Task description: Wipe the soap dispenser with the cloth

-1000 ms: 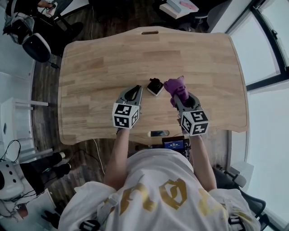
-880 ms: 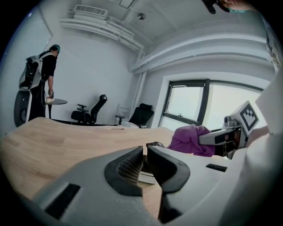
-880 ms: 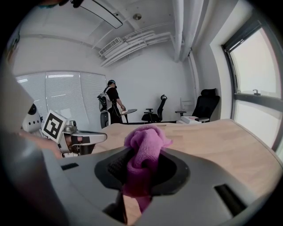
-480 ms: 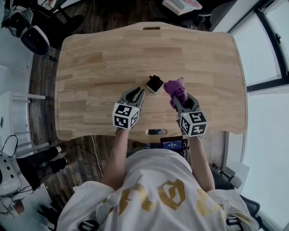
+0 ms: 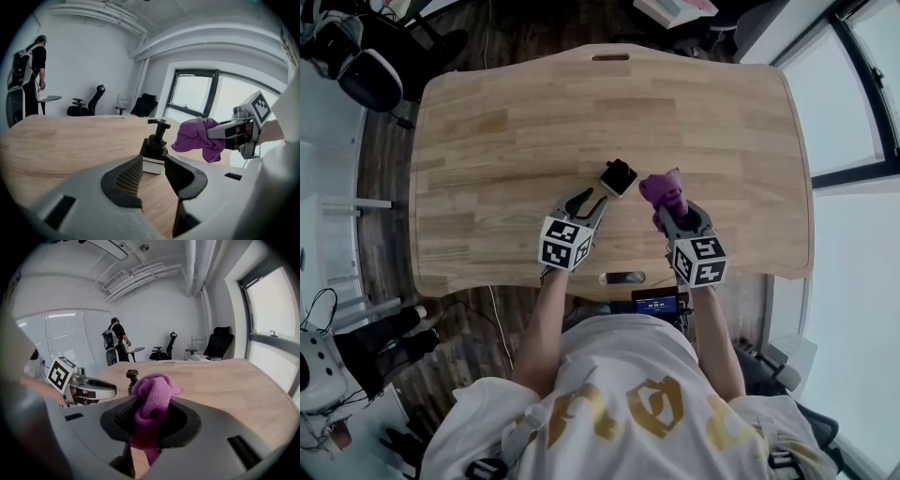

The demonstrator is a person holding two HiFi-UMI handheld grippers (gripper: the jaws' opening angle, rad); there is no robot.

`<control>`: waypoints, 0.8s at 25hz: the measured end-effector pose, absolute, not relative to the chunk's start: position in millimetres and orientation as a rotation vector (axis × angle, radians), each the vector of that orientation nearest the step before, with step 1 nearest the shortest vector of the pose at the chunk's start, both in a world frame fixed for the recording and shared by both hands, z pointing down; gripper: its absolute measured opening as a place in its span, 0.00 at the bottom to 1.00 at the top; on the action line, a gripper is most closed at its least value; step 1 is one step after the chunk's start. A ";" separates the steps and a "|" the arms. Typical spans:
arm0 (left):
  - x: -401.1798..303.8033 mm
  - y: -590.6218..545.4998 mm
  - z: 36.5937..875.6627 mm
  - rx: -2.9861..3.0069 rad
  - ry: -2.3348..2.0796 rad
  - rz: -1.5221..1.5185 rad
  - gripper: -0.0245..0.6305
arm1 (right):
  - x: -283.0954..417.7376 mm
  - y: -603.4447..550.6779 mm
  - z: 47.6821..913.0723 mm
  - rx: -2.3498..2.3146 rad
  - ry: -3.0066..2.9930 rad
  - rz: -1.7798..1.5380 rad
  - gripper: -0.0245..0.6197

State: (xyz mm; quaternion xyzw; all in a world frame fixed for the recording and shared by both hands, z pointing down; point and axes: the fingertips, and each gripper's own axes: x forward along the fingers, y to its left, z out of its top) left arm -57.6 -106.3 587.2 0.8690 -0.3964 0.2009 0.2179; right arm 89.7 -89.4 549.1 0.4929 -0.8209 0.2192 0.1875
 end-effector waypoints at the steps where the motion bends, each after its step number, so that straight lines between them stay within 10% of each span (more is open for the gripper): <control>1: -56.8 -107.0 589.5 2.403 -1.091 0.563 0.23 | 90.1 -89.9 550.8 1.384 -2.304 0.620 0.21; 20: -34.1 -127.1 634.3 2.430 -1.087 0.681 0.50 | 97.0 -113.9 580.6 1.360 -2.226 0.684 0.21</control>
